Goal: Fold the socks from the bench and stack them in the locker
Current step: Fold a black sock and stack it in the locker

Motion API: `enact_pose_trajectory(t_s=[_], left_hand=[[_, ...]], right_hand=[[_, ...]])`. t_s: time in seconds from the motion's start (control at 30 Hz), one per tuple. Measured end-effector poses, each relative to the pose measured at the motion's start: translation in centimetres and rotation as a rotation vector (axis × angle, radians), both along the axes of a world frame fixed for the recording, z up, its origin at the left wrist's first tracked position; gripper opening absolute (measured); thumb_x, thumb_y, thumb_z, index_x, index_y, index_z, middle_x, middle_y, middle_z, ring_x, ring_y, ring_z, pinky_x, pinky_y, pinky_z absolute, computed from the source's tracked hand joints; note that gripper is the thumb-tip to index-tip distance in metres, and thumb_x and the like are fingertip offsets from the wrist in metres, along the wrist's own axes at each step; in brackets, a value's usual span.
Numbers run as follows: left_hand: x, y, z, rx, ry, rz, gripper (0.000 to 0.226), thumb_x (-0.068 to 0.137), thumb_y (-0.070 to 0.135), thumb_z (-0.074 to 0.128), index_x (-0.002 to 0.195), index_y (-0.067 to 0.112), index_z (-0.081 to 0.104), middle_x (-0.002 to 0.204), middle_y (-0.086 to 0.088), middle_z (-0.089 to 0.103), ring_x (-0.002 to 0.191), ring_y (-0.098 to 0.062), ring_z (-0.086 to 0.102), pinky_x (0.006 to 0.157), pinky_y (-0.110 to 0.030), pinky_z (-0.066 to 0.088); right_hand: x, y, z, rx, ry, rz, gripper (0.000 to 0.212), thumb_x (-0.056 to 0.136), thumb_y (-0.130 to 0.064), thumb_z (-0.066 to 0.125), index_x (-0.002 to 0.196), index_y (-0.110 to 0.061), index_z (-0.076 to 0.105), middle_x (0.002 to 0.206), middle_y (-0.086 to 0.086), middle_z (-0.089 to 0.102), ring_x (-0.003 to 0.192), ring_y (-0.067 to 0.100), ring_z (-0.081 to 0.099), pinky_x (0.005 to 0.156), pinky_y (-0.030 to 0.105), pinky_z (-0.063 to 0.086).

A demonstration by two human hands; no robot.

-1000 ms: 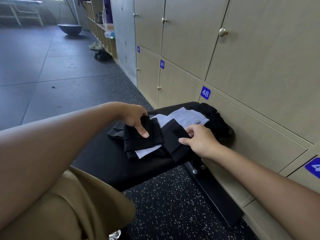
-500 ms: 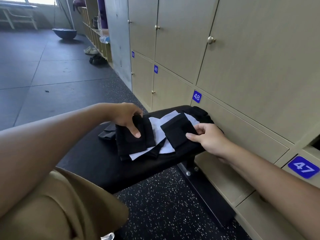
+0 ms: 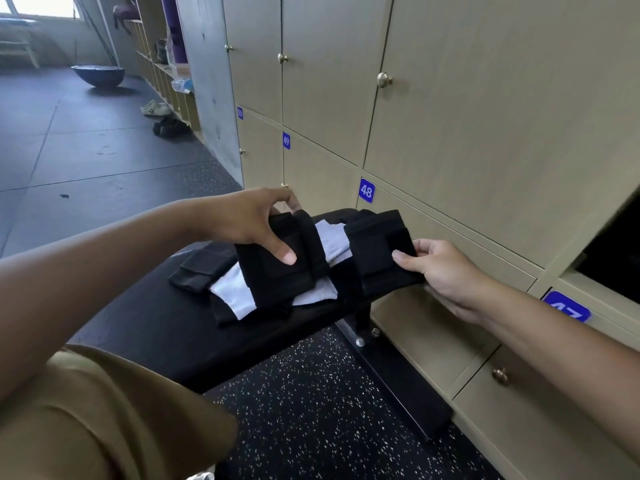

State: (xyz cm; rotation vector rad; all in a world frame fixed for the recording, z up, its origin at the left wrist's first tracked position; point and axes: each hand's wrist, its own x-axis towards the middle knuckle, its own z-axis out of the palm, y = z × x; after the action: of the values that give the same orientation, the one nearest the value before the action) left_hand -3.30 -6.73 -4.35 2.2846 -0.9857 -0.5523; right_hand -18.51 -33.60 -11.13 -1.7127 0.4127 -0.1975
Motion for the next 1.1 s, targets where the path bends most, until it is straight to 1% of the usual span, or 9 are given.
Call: enact_pose_trajectory(t_s=[0.2, 0.37, 0.47, 0.6, 0.73, 0.8, 0.9, 1.0, 1.1], left_hand=[[-2.6, -3.6, 0.5, -0.129, 0.039, 0.003, 0.048, 0.07, 0.016, 0.093, 0.108, 0.014, 0.064, 0.099, -0.006, 0.078, 0.083, -0.025, 0.078, 0.079, -0.046, 0.065], [-4.0, -7.2, 0.3, -0.236, 0.0, 0.049, 0.044, 0.067, 0.028, 0.095, 0.099, 0.017, 0.066, 0.095, -0.005, 0.075, 0.073, -0.015, 0.075, 0.065, -0.029, 0.062], [-5.3, -9.5, 0.2, -0.305, -0.01, 0.07, 0.042, 0.067, 0.029, 0.095, 0.096, 0.016, 0.066, 0.092, -0.004, 0.075, 0.074, -0.019, 0.075, 0.068, -0.032, 0.062], [-7.2, -13.1, 0.1, -0.401, 0.005, 0.093, 0.041, 0.07, 0.029, 0.094, 0.094, 0.014, 0.064, 0.089, -0.005, 0.076, 0.069, -0.019, 0.073, 0.069, -0.037, 0.062], [-8.6, -16.3, -0.5, -0.464, 0.061, 0.102, 0.031, 0.074, 0.034, 0.091, 0.087, 0.024, 0.065, 0.093, -0.002, 0.076, 0.082, -0.025, 0.075, 0.084, -0.048, 0.061], [-9.7, -17.9, -0.7, -0.485, 0.077, 0.096, 0.029, 0.076, 0.034, 0.089, 0.084, 0.024, 0.063, 0.092, -0.004, 0.075, 0.082, -0.026, 0.074, 0.08, -0.047, 0.061], [-11.4, -20.0, -0.9, -0.505, 0.091, 0.084, 0.029, 0.079, 0.035, 0.086, 0.087, 0.021, 0.063, 0.088, -0.001, 0.075, 0.078, -0.022, 0.074, 0.06, -0.033, 0.053], [-12.7, -21.6, -0.9, -0.528, 0.109, 0.071, 0.029, 0.08, 0.034, 0.085, 0.093, 0.018, 0.065, 0.087, 0.001, 0.075, 0.078, -0.018, 0.074, 0.062, -0.029, 0.051], [-13.8, -22.9, -0.7, -0.547, 0.147, 0.042, 0.029, 0.081, 0.032, 0.085, 0.094, 0.016, 0.065, 0.089, -0.001, 0.076, 0.077, -0.017, 0.075, 0.064, -0.03, 0.054]], right_hand=[[-2.8, -2.1, 1.6, 0.065, -0.04, -0.082, 0.008, 0.099, -0.006, 0.061, 0.102, -0.006, 0.069, 0.101, 0.007, 0.076, 0.09, 0.013, 0.071, 0.088, 0.025, 0.054], [-5.6, -4.0, 2.9, 0.102, -0.095, -0.174, 0.012, 0.098, -0.004, 0.061, 0.102, -0.011, 0.07, 0.098, 0.001, 0.078, 0.093, 0.01, 0.073, 0.095, 0.028, 0.054], [-7.3, -5.3, 3.4, 0.068, -0.094, -0.219, 0.015, 0.098, -0.008, 0.063, 0.111, -0.009, 0.07, 0.107, 0.003, 0.078, 0.105, 0.016, 0.072, 0.101, 0.034, 0.053], [-9.9, -7.1, 4.1, 0.009, -0.086, -0.306, 0.013, 0.097, -0.012, 0.066, 0.109, -0.009, 0.07, 0.105, 0.002, 0.078, 0.104, 0.018, 0.073, 0.104, 0.039, 0.052], [-12.6, -8.3, 5.0, -0.036, -0.077, -0.385, 0.012, 0.096, -0.012, 0.067, 0.107, -0.009, 0.071, 0.1, 0.001, 0.079, 0.1, 0.018, 0.074, 0.096, 0.036, 0.056], [-13.8, -8.9, 5.3, -0.041, -0.069, -0.449, 0.011, 0.095, -0.009, 0.068, 0.106, -0.009, 0.071, 0.098, 0.002, 0.079, 0.098, 0.02, 0.074, 0.089, 0.033, 0.058], [-15.3, -9.5, 5.9, -0.064, -0.082, -0.557, 0.022, 0.092, -0.007, 0.069, 0.112, -0.017, 0.065, 0.104, 0.004, 0.076, 0.096, 0.02, 0.073, 0.082, 0.031, 0.057], [-16.9, -10.2, 7.1, -0.17, -0.129, -0.64, 0.04, 0.09, -0.005, 0.069, 0.117, -0.031, 0.055, 0.105, 0.004, 0.072, 0.092, 0.017, 0.07, 0.071, 0.024, 0.051], [-18.3, -11.1, 8.7, -0.312, -0.183, -0.668, 0.04, 0.089, -0.002, 0.066, 0.11, -0.036, 0.059, 0.104, 0.0, 0.071, 0.091, 0.018, 0.068, 0.07, 0.026, 0.049]])
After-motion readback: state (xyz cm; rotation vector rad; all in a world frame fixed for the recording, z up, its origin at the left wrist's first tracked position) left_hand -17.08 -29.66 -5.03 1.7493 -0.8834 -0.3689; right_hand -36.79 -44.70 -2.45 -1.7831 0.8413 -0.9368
